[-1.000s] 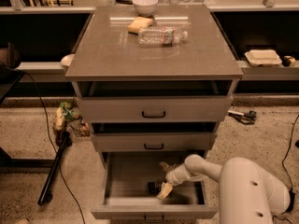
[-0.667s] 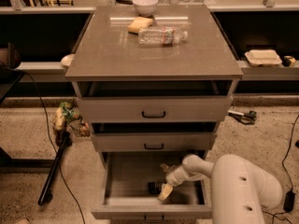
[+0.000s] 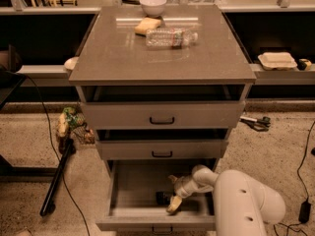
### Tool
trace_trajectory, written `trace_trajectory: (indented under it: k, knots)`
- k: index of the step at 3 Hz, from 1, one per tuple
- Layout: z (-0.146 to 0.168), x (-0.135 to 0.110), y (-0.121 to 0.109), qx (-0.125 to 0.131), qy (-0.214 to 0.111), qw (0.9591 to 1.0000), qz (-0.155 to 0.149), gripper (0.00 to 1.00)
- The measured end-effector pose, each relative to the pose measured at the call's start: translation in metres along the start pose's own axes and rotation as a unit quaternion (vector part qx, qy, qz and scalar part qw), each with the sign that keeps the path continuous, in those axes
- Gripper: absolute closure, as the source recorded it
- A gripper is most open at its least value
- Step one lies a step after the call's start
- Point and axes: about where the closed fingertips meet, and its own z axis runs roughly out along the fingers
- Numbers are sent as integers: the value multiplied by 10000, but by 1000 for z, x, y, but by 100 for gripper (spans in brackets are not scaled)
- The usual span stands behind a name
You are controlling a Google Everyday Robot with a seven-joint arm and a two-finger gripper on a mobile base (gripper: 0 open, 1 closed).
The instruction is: Pick rxbar chocolate from bottom drawer and place on counter
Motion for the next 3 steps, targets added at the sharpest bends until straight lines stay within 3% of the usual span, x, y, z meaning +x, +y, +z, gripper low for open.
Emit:
trace_trajectory:
  k: [1,3]
  knots:
    - [16,8,-3,-22,-54,10000,-38,0]
    - [21,10,-1,201,-16,9995,-223,41]
